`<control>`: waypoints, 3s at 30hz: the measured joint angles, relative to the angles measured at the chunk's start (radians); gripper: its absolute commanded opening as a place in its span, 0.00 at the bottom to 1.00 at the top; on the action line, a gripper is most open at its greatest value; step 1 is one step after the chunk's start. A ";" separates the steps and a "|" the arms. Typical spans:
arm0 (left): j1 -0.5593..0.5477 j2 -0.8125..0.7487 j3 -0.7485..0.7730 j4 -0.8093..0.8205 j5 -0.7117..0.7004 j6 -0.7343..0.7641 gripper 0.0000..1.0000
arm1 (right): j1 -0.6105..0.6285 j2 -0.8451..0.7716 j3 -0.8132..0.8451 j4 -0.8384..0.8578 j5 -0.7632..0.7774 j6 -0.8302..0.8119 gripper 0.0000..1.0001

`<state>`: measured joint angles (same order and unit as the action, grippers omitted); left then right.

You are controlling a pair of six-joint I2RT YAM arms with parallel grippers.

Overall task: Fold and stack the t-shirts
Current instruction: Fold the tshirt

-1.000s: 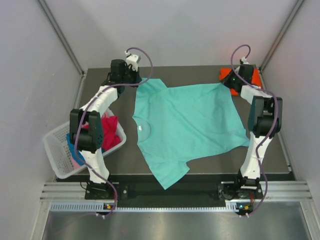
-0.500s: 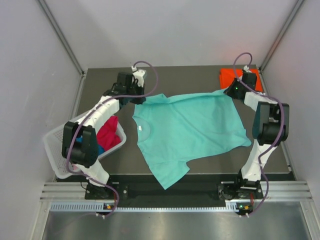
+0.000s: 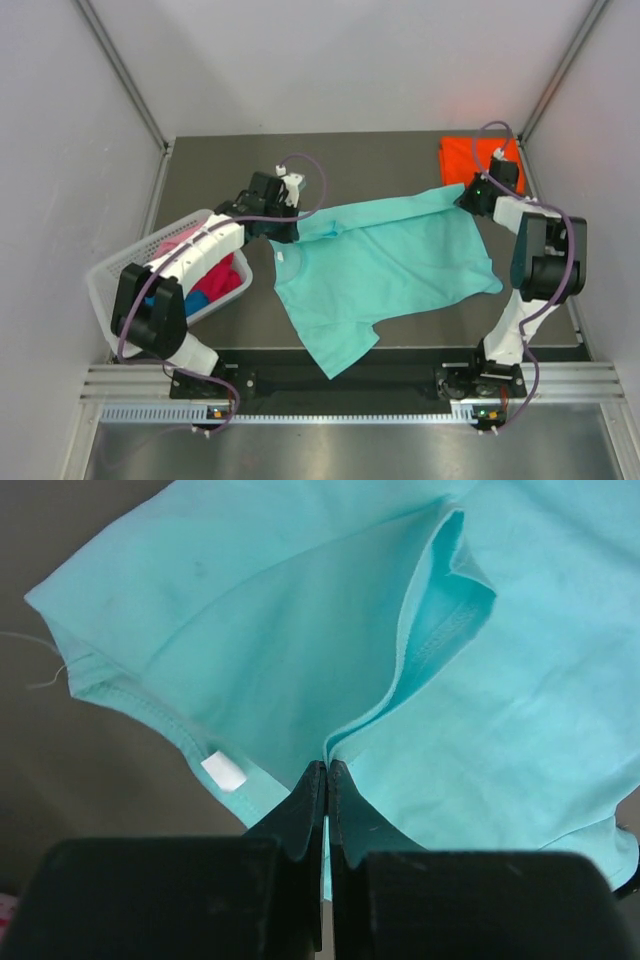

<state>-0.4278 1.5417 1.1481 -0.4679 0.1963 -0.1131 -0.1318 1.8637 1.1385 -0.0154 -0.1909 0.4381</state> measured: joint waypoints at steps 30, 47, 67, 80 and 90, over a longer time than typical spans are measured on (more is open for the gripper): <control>0.050 -0.025 0.082 -0.106 0.082 -0.102 0.31 | 0.009 -0.156 0.001 -0.221 0.021 0.019 0.25; 0.148 0.439 0.316 -0.118 -0.110 -0.161 0.24 | 0.000 -0.117 -0.092 -0.188 0.043 0.062 0.25; 0.143 0.463 0.407 -0.181 -0.238 -0.196 0.26 | -0.076 -0.108 -0.130 -0.149 0.071 0.152 0.29; 0.072 0.215 0.056 -0.025 -0.033 -0.272 0.28 | -0.076 -0.059 -0.052 -0.099 0.048 0.278 0.33; 0.076 0.284 -0.002 0.040 -0.085 -0.317 0.30 | -0.081 0.058 0.020 -0.088 0.060 0.297 0.00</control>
<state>-0.3523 1.8259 1.1465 -0.4274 0.1108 -0.4301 -0.2127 1.9213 1.1584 -0.1036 -0.1307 0.7349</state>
